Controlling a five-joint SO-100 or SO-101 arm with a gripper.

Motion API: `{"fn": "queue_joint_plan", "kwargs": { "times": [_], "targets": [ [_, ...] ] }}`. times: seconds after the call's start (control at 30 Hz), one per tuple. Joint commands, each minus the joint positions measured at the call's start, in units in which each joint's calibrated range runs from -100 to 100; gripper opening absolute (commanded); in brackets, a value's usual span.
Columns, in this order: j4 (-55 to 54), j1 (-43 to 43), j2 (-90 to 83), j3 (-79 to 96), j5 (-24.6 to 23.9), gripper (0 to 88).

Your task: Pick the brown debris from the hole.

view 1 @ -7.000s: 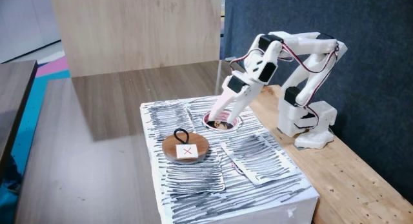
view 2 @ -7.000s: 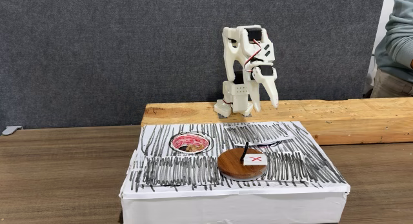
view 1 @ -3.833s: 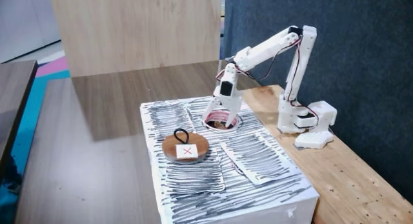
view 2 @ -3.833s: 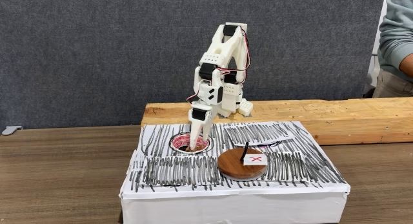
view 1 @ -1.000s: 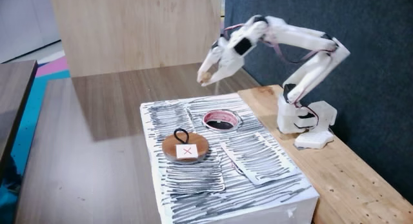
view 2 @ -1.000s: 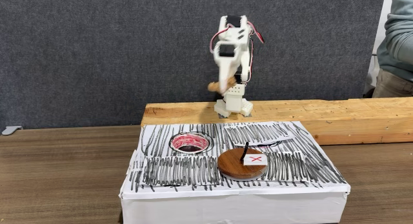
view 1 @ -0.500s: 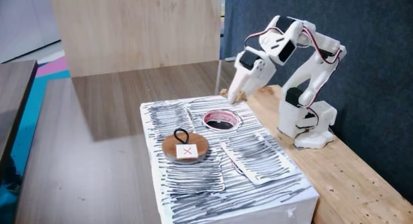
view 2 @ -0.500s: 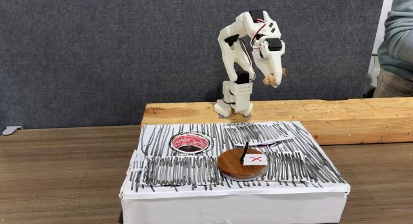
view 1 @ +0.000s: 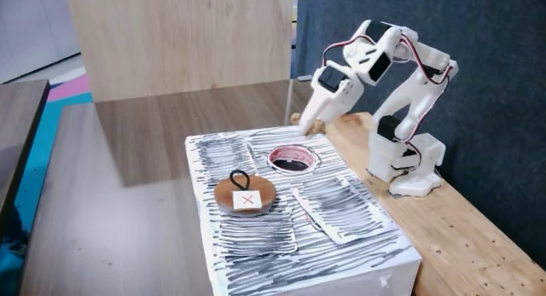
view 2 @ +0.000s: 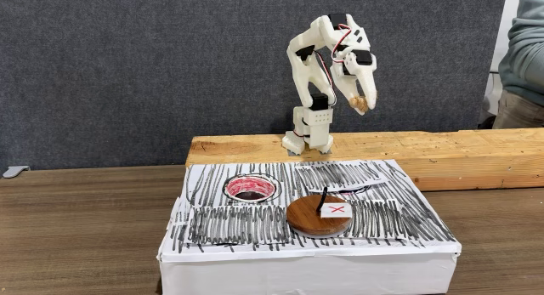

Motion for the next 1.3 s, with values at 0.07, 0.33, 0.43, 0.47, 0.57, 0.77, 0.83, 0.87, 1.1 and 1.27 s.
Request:
{"fn": "queue_joint_plan", "kwargs": {
  "times": [0.07, 0.33, 0.43, 0.47, 0.57, 0.77, 0.83, 0.87, 1.1, 1.27],
  "targets": [
    [0.18, 1.39, 0.05, 0.35, 0.98, 41.1],
    [0.18, 1.39, -0.95, 8.49, 0.98, 51.0],
    [0.18, 1.39, -0.95, 9.65, 0.98, 51.0],
    [0.18, 1.39, -0.95, 9.65, 0.98, 51.0],
    [0.18, 1.39, -0.95, 9.65, 0.98, 51.0],
    [0.18, 1.39, -0.95, 9.47, 0.98, 51.0],
    [0.18, 1.39, -0.95, 9.47, 0.98, 51.0],
    [0.09, 1.39, -0.95, 9.38, 0.98, 51.0],
    [0.09, 1.39, -0.95, 9.2, 0.98, 51.0],
    [0.09, 1.39, -0.95, 9.02, 0.98, 51.0]
  ]
}}
